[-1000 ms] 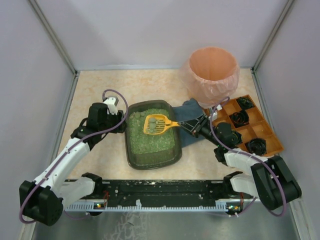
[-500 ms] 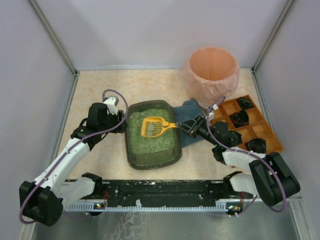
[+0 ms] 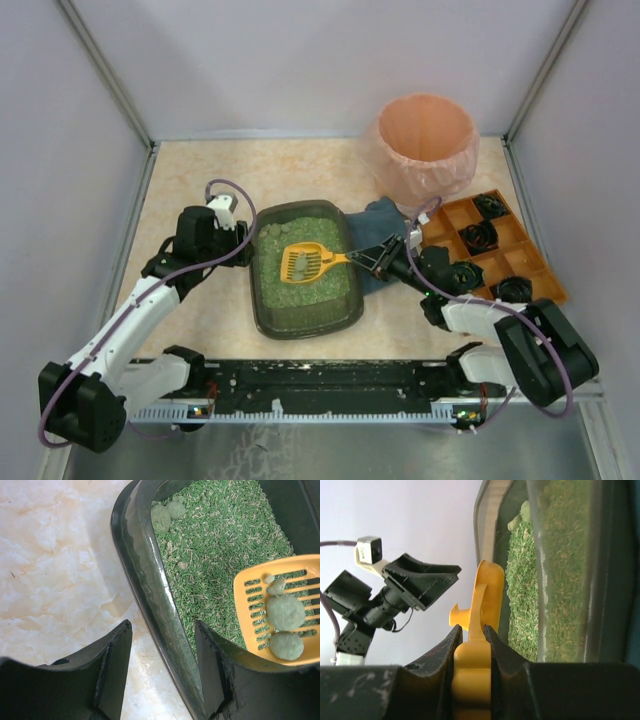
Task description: Clean the litter box
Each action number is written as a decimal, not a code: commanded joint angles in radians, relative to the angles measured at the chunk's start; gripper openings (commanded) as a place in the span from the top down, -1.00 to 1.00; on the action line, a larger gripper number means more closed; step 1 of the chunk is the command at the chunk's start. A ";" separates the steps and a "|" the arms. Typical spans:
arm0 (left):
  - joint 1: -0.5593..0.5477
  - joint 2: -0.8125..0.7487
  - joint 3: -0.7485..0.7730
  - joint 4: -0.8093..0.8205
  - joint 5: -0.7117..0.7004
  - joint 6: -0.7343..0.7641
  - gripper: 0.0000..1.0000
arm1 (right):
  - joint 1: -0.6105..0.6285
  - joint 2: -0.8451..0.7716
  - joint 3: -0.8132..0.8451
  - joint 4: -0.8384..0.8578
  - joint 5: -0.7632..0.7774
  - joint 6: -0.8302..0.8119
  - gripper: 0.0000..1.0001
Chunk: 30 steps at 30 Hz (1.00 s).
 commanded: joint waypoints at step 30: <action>-0.004 0.017 0.001 -0.006 0.025 0.023 -0.18 | -0.042 -0.117 0.020 0.072 0.027 0.078 1.00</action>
